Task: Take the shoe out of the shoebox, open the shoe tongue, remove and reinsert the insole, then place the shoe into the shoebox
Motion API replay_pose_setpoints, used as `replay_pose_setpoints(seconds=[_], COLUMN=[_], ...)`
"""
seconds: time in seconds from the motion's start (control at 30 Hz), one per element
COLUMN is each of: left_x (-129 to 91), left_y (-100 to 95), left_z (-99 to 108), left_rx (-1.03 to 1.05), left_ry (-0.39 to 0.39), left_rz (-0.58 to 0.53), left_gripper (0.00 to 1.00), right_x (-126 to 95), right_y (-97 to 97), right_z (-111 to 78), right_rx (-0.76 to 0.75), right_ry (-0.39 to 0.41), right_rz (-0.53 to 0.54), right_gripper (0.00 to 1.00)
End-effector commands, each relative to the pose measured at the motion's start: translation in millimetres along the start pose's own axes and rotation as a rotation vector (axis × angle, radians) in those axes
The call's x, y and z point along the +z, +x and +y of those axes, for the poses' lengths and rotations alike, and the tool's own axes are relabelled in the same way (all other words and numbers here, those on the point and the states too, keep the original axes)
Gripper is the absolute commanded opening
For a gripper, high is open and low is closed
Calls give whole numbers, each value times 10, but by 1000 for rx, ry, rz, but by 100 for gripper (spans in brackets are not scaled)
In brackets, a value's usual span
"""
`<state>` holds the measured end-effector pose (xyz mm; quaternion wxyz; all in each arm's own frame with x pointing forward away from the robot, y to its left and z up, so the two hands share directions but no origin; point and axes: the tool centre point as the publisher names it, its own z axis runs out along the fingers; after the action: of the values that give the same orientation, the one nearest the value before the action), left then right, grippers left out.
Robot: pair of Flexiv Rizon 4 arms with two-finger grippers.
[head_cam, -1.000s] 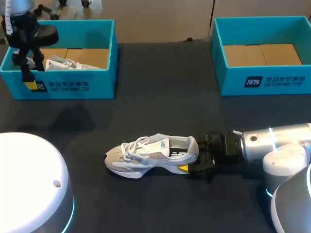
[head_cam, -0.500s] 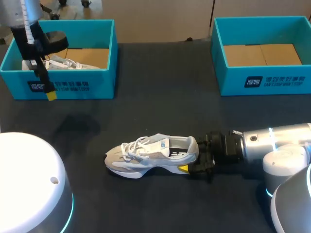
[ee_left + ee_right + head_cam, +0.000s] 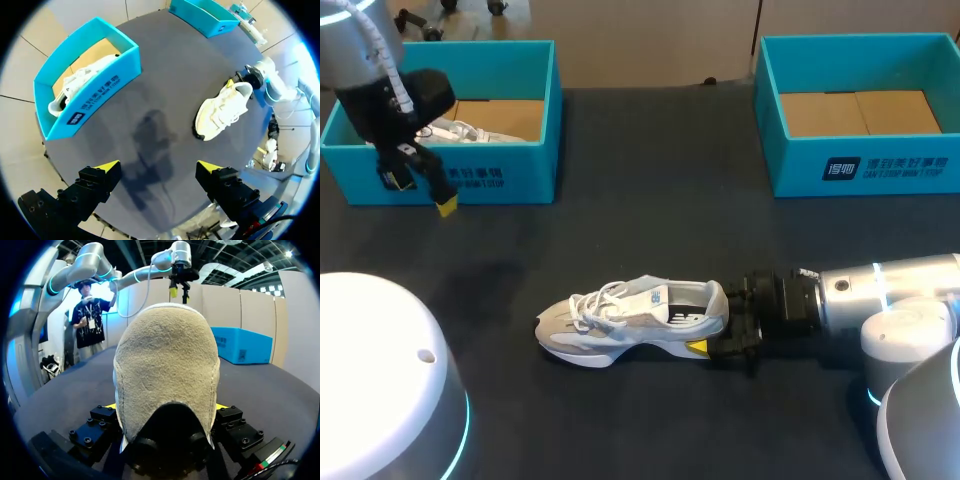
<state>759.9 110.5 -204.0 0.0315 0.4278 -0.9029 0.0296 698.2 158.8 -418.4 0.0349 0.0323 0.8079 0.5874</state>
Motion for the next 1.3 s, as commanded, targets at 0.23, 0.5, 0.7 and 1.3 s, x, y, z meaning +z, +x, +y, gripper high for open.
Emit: replay_pose_setpoints(seconds=[0.23, 0.5, 0.7, 1.3], left_x=[297, 375, 400, 571], left_y=[324, 741, 1010, 1506], left_z=[98, 184, 142, -184], left_rx=[-129, -242, -296, -395], left_ry=[-119, -48, -60, -76], left_rz=[96, 16, 26, 50], left_gripper=[100, 100, 100, 100], right_x=[9, 9, 9, 9], right_y=[13, 13, 13, 13], right_z=[13, 13, 13, 13], right_rx=[0, 0, 0, 0], right_ry=[5, 5, 5, 5], right_rz=[-1, -1, -1, -1], right_gripper=[0, 0, 0, 0])
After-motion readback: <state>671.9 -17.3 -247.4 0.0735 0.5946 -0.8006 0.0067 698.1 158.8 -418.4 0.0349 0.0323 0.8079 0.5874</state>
